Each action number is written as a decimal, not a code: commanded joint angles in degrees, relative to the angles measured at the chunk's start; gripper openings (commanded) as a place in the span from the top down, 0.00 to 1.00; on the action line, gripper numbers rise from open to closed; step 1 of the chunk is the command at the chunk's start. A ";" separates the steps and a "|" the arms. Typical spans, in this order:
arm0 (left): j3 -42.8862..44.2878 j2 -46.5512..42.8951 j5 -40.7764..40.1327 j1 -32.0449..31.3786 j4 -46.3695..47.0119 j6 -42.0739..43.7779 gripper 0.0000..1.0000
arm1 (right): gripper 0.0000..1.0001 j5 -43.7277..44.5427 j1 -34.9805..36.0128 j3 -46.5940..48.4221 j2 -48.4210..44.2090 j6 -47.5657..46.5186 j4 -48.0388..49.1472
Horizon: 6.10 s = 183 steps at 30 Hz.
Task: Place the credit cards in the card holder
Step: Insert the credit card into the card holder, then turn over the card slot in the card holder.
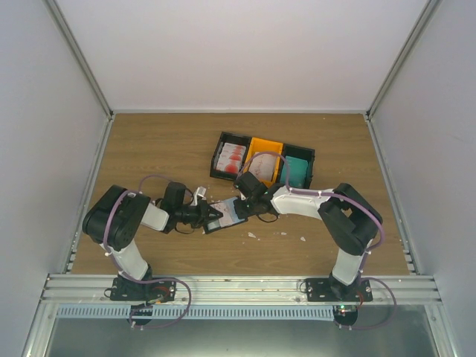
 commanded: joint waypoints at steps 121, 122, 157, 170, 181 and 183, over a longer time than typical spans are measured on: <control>11.83 -10.00 -28.88 -15.15 -32.41 9.33 0.86 | 0.54 -1.27 -1.14 -5.53 -8.92 0.90 3.16; 11.85 -9.49 -28.64 -15.14 -31.26 9.30 0.87 | 0.55 -1.67 -1.17 -5.50 -8.80 0.82 3.42; 11.32 -3.14 -32.05 -15.14 -33.73 10.84 1.00 | 0.70 -13.51 -2.22 -4.02 -4.20 0.51 3.67; 11.01 -2.51 -32.06 -15.14 -33.08 10.75 1.00 | 0.70 -30.00 -8.20 -9.60 -8.66 8.48 10.94; 10.79 -2.36 -31.62 -15.14 -32.45 10.62 1.00 | 0.70 -40.16 -9.94 -12.37 -6.68 13.29 20.15; 10.80 -2.36 -31.40 -15.16 -32.45 10.77 1.00 | 0.71 -39.32 -9.93 -11.94 -6.10 12.77 19.54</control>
